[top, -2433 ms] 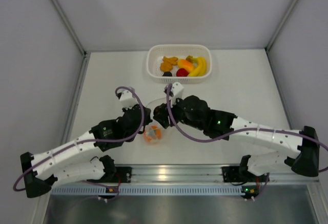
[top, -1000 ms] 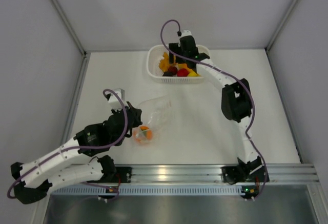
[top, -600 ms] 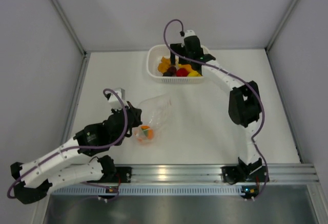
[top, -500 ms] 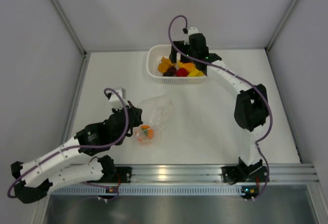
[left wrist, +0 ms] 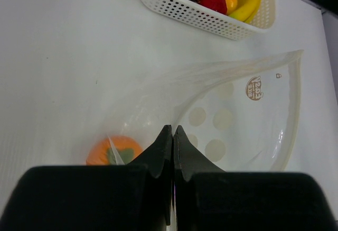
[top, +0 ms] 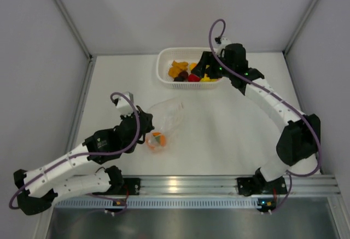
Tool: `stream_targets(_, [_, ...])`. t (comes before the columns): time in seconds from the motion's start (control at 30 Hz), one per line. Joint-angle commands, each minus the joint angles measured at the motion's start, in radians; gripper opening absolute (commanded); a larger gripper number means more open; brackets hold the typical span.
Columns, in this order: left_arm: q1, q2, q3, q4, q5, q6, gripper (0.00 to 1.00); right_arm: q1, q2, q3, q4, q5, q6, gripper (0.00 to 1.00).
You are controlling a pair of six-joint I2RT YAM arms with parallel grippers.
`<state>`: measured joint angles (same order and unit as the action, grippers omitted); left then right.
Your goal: Open the zip-top bag and remove the fake food
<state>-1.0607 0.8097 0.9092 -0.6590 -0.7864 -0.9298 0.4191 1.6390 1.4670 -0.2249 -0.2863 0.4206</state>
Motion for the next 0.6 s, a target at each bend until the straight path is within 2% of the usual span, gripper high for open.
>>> stream_targets(0.0, [0.004,0.005,0.053,0.013,-0.054,-0.029,0.0,0.033,-0.168,-0.103,-0.013,-0.068,0.041,0.72])
stream_targets(0.07, [0.004,0.008,0.048,0.012,-0.063,-0.044,0.0,0.073,-0.241,-0.144,-0.014,-0.074,0.043,0.65])
stream_targets(0.2, [0.004,0.002,0.017,0.013,-0.105,-0.139,0.0,0.179,-0.337,-0.211,-0.033,-0.019,0.044,0.63])
stream_targets(0.37, [0.004,-0.021,-0.036,0.013,-0.135,-0.234,0.0,0.386,-0.416,-0.264,-0.021,0.156,0.081,0.57])
stream_targets(0.57, [0.002,-0.034,-0.075,0.013,-0.148,-0.308,0.0,0.594,-0.394,-0.284,0.007,0.398,0.138,0.54])
